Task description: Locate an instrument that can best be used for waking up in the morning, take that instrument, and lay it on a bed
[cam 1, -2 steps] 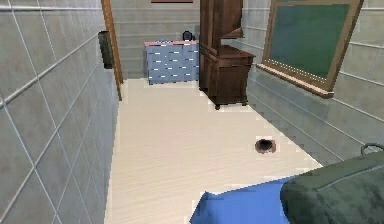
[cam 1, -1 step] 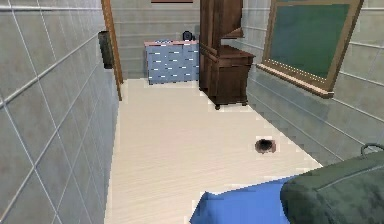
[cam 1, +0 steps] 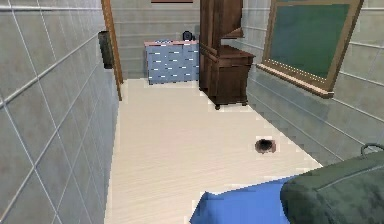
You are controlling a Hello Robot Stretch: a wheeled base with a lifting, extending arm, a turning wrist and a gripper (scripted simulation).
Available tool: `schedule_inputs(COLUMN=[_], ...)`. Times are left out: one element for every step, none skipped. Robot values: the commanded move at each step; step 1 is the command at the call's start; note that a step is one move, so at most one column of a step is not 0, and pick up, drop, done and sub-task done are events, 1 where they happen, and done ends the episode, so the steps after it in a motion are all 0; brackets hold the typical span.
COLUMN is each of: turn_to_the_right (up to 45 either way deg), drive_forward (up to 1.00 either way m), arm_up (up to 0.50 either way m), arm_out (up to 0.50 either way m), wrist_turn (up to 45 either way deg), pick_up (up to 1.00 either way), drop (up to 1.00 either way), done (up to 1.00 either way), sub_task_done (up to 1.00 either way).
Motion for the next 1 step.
schedule_inputs(turn_to_the_right=[0.0], drive_forward=[0.0], arm_up=[0.0], arm_out=[0.0], wrist_turn=[45.0], pick_up=[0.0], drop=[0.0], done=[0.0], sub_task_done=[0.0])
